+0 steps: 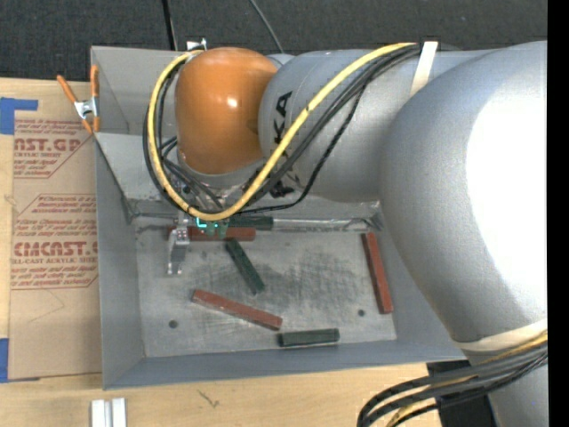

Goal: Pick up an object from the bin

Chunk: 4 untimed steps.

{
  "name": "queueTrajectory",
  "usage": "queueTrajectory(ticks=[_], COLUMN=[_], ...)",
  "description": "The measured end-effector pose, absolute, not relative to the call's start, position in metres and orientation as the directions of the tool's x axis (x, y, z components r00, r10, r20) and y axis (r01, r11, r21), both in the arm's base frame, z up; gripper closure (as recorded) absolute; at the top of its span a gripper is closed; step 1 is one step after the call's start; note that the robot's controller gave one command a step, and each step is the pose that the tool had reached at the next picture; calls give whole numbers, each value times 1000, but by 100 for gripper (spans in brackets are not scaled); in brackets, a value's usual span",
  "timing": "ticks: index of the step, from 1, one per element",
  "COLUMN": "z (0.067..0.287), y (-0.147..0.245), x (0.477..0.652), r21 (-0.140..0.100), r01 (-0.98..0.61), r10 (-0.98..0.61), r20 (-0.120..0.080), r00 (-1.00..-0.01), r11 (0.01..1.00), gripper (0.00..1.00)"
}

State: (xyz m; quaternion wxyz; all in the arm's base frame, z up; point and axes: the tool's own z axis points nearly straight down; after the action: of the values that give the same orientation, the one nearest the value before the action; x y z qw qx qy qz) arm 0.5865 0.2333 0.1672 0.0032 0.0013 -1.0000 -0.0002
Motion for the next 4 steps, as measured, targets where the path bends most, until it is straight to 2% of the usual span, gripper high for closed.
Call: queueTrajectory(ticks=[1, 2, 3, 4], z=[172, 115, 65, 72], y=[232, 189, 153, 157], x=[589, 561, 540, 488], r21=[2, 3, 8, 3], r01=[-1, 115, 192, 255], r10=[-1, 115, 192, 255], r20=[-1, -2, -2, 6], r00=[-1000, -993, -981, -967], r11=[1000, 993, 981, 967], gripper=[0, 0, 0, 100])
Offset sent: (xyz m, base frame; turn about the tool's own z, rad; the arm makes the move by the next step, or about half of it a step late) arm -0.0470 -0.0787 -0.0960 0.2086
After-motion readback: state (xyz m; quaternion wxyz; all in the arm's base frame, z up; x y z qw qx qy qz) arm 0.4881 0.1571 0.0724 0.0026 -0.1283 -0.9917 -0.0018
